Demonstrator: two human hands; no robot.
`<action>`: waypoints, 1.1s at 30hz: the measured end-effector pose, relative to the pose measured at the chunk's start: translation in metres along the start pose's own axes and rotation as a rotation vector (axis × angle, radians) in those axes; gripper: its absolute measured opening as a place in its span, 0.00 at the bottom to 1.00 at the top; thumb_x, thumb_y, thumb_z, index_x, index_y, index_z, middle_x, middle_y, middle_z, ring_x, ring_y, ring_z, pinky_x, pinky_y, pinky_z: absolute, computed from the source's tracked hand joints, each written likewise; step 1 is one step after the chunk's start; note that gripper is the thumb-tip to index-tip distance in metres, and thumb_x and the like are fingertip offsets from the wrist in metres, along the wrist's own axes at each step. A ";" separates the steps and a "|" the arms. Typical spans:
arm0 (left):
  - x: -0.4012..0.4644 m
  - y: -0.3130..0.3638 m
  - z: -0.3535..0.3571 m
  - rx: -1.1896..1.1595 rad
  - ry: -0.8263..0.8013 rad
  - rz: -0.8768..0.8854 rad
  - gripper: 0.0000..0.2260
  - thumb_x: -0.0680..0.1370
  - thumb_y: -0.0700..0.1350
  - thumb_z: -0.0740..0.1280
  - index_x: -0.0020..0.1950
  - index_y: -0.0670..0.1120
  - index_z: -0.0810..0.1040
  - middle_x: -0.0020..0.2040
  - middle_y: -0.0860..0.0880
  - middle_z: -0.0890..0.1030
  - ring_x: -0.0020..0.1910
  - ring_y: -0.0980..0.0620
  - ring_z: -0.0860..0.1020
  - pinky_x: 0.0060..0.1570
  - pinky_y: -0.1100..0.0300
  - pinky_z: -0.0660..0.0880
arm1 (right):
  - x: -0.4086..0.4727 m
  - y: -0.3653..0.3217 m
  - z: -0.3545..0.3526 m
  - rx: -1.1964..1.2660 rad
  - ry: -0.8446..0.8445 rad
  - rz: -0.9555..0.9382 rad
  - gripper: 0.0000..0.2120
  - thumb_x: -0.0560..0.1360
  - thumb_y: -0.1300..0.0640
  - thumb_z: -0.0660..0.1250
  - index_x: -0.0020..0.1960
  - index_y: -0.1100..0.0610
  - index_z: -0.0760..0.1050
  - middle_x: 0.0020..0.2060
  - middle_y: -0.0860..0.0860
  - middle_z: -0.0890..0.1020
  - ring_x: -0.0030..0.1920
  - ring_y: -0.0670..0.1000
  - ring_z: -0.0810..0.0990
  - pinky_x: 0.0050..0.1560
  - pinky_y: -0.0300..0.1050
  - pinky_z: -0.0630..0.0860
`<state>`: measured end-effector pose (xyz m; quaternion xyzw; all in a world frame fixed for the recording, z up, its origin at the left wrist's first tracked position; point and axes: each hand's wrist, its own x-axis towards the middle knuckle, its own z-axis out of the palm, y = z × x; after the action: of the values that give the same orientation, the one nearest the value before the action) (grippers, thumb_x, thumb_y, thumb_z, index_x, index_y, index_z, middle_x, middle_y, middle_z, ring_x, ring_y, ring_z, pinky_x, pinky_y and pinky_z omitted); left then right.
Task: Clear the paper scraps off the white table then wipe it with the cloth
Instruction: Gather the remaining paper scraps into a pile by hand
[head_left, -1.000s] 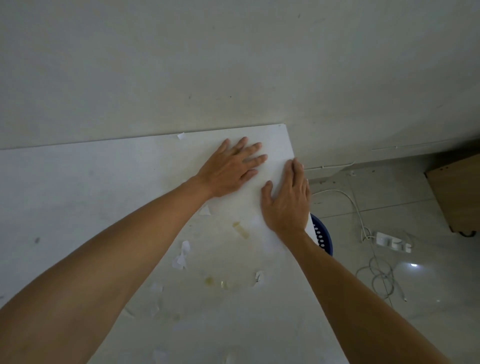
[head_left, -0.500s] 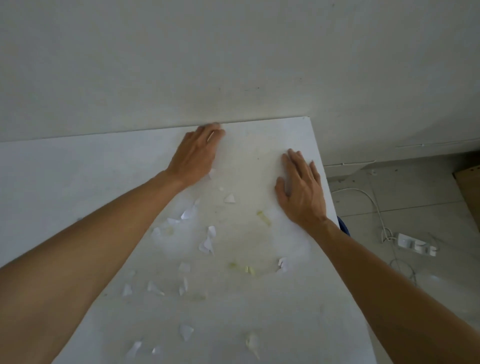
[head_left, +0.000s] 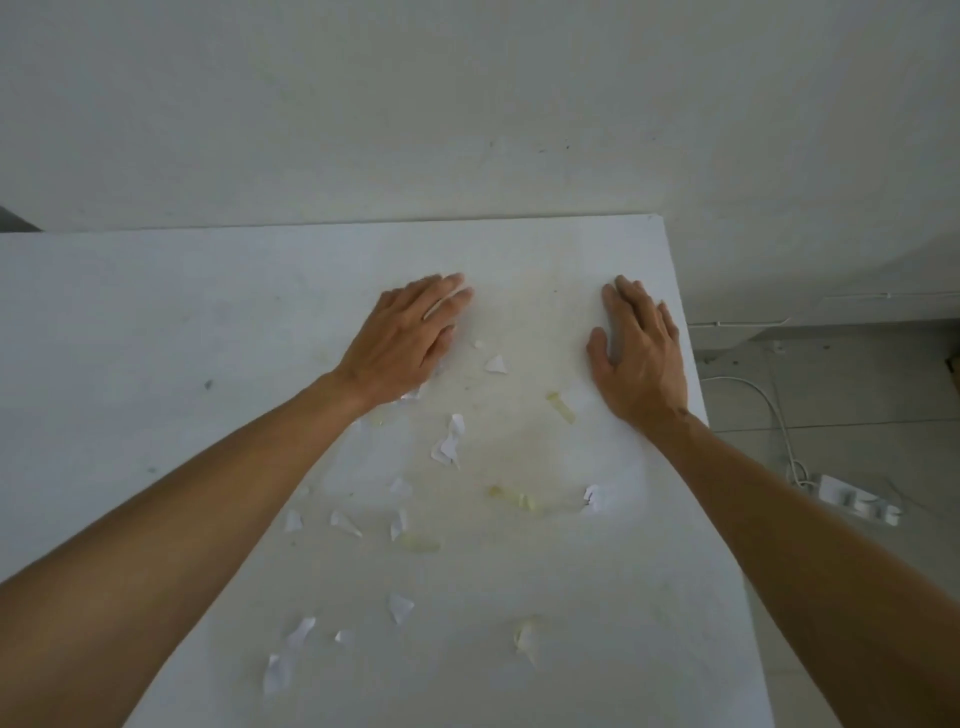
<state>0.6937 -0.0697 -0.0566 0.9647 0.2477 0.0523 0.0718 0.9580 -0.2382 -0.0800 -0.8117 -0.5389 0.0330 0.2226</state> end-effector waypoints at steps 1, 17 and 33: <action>0.000 0.003 0.002 -0.045 -0.060 -0.032 0.23 0.85 0.52 0.50 0.79 0.46 0.64 0.79 0.46 0.63 0.77 0.44 0.63 0.71 0.43 0.65 | 0.000 0.000 0.000 0.003 0.004 0.000 0.25 0.83 0.54 0.61 0.78 0.60 0.66 0.78 0.55 0.67 0.80 0.56 0.61 0.81 0.55 0.53; -0.138 0.030 -0.011 -0.146 0.112 -0.126 0.20 0.85 0.48 0.53 0.74 0.43 0.71 0.75 0.45 0.71 0.76 0.47 0.66 0.72 0.45 0.65 | -0.025 -0.013 0.003 0.065 -0.012 0.020 0.21 0.84 0.56 0.59 0.76 0.60 0.69 0.77 0.56 0.68 0.77 0.59 0.64 0.77 0.62 0.62; -0.124 0.065 0.000 -0.409 0.234 -0.332 0.21 0.85 0.46 0.52 0.77 0.41 0.67 0.75 0.41 0.69 0.76 0.46 0.65 0.72 0.49 0.68 | -0.059 -0.032 0.012 0.008 0.031 0.054 0.21 0.84 0.57 0.54 0.75 0.53 0.69 0.77 0.51 0.68 0.79 0.53 0.62 0.80 0.54 0.55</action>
<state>0.6161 -0.1866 -0.0542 0.8639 0.3932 0.1996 0.2434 0.9027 -0.2763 -0.0894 -0.8254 -0.5133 0.0287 0.2331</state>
